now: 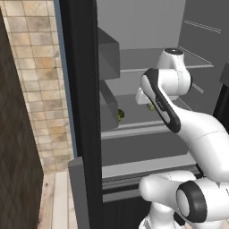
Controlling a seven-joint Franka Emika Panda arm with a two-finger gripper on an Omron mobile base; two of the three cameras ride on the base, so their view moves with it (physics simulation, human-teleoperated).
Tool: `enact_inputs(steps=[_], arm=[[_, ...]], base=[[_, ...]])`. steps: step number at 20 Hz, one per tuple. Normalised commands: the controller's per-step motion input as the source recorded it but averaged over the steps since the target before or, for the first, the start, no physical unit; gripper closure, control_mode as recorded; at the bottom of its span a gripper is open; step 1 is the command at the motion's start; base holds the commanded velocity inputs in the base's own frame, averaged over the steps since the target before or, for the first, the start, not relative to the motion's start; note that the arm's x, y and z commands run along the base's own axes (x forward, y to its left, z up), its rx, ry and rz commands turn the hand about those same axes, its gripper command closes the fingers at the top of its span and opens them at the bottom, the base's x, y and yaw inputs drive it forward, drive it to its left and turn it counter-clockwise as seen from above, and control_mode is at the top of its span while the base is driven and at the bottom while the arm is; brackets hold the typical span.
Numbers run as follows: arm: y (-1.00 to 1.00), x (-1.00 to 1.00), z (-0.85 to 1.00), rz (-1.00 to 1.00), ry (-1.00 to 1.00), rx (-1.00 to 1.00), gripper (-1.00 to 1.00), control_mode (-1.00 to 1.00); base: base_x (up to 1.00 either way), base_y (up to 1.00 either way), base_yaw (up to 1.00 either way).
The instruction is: Move the broccoli and brussel sprout from the second highest shelf to the top shelf to make space. Then, place the pitcher from the counter on the cleared second highest shelf.
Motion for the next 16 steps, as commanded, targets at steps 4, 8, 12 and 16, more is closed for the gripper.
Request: enact_inputs(steps=[4, 8, 12, 16], arm=[[-0.03, -0.12, -0.12, 0.00, -0.04, 0.00, -1.00, -1.00], [-0.20, -0.43, -0.54, -0.01, -0.20, 0.00, -1.00, -1.00], [-0.34, -0.15, -0.61, -0.05, -0.25, 0.01, -1.00, -1.00], [-0.40, 0.05, -0.42, -0.02, -0.15, 0.01, -1.00, -1.00]], base=[[0.00, 0.00, 0.00], [0.00, 0.00, 0.00], [0.00, 0.00, 0.00], [0.00, 0.00, 0.00]])
